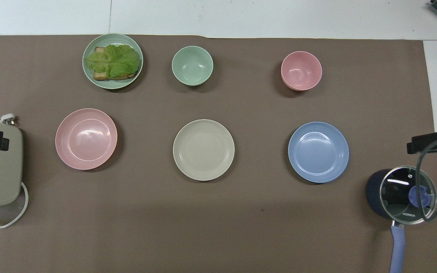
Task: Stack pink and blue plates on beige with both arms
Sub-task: 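Move the left gripper toward the edge of the pink plate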
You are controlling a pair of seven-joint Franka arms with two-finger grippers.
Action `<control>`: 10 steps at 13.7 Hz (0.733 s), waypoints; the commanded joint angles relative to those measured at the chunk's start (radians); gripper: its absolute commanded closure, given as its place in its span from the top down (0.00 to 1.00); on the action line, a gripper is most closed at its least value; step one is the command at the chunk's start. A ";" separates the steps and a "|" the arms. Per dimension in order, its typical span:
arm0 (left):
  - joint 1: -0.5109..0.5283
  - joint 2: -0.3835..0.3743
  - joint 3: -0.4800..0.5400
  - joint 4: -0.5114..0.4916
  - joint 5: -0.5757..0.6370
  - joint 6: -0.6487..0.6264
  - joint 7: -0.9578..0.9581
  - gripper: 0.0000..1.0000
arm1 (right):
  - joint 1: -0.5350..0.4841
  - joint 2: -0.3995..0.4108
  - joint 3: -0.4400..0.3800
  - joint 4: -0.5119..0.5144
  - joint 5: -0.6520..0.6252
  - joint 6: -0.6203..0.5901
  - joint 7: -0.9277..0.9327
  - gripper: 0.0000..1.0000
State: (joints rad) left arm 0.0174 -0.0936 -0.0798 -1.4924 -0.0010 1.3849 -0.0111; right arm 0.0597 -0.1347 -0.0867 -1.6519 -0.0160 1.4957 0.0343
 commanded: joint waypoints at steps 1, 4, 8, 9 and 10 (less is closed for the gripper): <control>0.003 -0.015 0.002 -0.029 -0.001 0.000 0.016 1.00 | -0.006 0.021 0.004 0.035 -0.007 -0.020 -0.024 1.00; 0.010 -0.028 0.009 -0.104 -0.001 0.023 0.008 1.00 | -0.006 0.012 0.002 0.021 -0.007 -0.012 -0.024 1.00; 0.055 -0.049 0.009 -0.375 -0.002 0.273 0.013 1.00 | -0.006 0.006 0.002 0.011 -0.007 -0.012 -0.024 1.00; 0.067 -0.048 0.012 -0.441 -0.002 0.349 0.013 1.00 | -0.006 0.006 0.002 0.011 -0.007 -0.015 -0.024 1.00; 0.088 -0.040 0.011 -0.478 -0.002 0.402 0.011 1.00 | -0.006 0.006 0.002 0.011 -0.007 -0.017 -0.024 1.00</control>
State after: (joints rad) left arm 0.0717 -0.0950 -0.0667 -1.8485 -0.0011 1.6801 -0.0109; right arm 0.0597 -0.1323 -0.0867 -1.6456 -0.0160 1.4911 0.0338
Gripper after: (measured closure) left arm 0.000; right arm 0.000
